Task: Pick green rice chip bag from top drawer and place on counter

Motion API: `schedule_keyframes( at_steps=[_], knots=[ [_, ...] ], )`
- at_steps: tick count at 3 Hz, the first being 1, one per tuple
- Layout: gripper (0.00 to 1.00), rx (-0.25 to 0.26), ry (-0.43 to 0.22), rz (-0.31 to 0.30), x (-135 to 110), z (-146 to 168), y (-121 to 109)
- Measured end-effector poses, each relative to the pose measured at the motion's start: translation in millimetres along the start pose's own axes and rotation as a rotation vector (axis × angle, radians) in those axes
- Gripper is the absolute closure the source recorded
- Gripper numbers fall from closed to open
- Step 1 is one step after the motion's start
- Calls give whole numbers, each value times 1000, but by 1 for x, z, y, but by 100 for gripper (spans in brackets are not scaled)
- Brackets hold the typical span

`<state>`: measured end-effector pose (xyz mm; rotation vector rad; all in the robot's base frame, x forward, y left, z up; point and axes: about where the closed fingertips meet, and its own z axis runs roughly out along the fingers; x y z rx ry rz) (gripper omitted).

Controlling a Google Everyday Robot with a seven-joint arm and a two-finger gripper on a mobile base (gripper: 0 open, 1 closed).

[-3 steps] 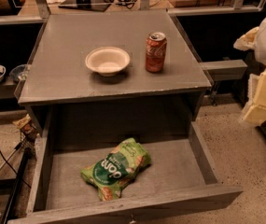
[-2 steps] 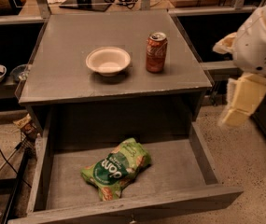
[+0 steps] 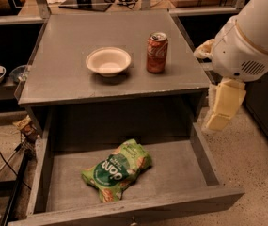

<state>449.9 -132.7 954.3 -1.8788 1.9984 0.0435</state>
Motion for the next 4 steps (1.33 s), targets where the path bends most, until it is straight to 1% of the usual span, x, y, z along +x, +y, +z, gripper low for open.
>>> schedule_keyframes(
  at_steps=[1,2,3,4],
  knots=[
    [0,-43,-4,-82,-22,38,10],
    [0,-66,-18,-142,-36,63,13],
    [0,-59,-14,-154,-36,62,13],
    [0,-79,-43,-204,-55,87,10]
  ],
)
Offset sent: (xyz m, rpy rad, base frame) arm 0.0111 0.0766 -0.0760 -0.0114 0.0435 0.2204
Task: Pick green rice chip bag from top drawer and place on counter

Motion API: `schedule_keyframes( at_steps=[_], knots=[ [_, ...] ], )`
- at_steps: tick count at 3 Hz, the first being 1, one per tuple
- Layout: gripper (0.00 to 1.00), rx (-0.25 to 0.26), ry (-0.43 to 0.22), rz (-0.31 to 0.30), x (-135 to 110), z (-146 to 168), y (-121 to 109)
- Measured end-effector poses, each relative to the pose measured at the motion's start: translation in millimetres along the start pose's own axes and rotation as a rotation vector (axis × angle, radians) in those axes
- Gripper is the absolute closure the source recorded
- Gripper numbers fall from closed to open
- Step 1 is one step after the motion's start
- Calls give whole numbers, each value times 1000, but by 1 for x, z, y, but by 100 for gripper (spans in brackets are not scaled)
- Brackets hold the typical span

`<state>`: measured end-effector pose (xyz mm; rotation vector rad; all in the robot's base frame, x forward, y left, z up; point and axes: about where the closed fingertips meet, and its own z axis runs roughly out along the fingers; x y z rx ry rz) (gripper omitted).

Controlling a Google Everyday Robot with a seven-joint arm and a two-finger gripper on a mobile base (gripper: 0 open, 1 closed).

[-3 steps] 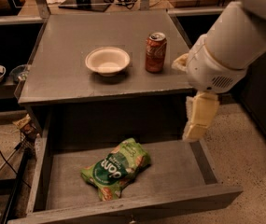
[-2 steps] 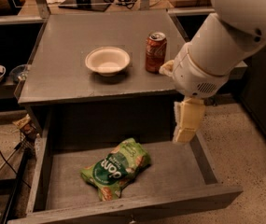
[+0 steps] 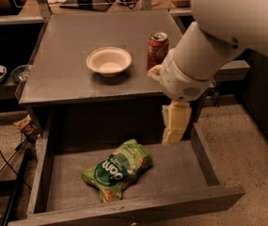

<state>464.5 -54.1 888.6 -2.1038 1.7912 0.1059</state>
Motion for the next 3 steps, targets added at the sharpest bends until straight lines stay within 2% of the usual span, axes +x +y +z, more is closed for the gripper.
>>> schedule_keyframes(
  at_steps=[1,3],
  knots=[
    [0,-29,-38,-28,-14,24,-6],
    [0,-30,-46,-58,-23,33,-5]
  ],
)
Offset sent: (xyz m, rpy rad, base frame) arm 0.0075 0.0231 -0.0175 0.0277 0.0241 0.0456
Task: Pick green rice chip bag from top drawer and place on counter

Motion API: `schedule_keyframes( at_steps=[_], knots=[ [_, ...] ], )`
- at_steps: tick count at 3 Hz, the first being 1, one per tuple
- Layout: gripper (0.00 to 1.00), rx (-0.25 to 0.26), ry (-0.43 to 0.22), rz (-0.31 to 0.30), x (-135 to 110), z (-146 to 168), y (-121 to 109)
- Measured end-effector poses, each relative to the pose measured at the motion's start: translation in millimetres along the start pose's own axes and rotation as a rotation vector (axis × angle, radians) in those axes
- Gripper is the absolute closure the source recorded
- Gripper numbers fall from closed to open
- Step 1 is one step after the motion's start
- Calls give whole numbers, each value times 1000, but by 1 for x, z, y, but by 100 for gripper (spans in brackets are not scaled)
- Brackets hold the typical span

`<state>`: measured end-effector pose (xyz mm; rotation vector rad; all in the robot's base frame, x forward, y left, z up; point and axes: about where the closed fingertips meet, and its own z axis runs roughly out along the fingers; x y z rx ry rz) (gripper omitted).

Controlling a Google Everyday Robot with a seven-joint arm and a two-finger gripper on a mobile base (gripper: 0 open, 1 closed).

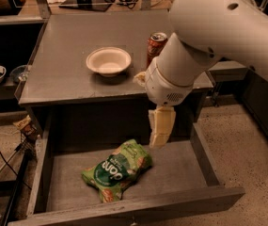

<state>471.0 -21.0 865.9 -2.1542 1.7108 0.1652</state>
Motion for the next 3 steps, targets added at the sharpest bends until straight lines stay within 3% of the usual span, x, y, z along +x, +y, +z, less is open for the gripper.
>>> schedule_keyframes(
  at_steps=[2,3],
  knots=[
    [0,-65,-30,-70,-24,54,-11],
    [0,-65,-30,-70,-24,54,-11]
  ],
)
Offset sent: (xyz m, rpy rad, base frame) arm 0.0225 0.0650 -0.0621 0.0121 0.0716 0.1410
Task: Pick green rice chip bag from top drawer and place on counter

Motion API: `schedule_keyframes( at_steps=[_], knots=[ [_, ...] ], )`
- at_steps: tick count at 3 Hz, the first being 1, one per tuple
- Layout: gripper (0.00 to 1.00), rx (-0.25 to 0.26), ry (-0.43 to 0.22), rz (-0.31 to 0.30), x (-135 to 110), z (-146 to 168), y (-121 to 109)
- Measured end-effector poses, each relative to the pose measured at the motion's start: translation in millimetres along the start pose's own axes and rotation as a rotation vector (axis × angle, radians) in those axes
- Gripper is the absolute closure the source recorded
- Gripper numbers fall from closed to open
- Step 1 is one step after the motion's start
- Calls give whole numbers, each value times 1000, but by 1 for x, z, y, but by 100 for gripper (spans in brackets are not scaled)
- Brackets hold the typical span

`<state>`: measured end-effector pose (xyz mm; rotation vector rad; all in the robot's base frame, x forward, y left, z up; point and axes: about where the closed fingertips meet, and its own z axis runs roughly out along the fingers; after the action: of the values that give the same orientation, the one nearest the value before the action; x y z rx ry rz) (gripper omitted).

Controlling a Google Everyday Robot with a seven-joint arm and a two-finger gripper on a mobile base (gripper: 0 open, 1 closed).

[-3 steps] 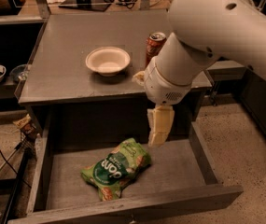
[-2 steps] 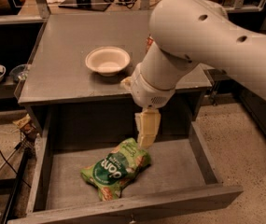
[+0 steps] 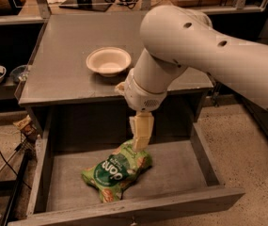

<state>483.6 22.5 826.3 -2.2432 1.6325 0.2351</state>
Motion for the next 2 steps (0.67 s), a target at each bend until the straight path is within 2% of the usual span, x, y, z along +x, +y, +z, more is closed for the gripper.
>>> schedule_keyframes(
  at_steps=[1,2],
  knots=[
    [0,-66,-4,-47,-23,56,11],
    [0,-65,-4,-47,-23,56,12]
  ],
)
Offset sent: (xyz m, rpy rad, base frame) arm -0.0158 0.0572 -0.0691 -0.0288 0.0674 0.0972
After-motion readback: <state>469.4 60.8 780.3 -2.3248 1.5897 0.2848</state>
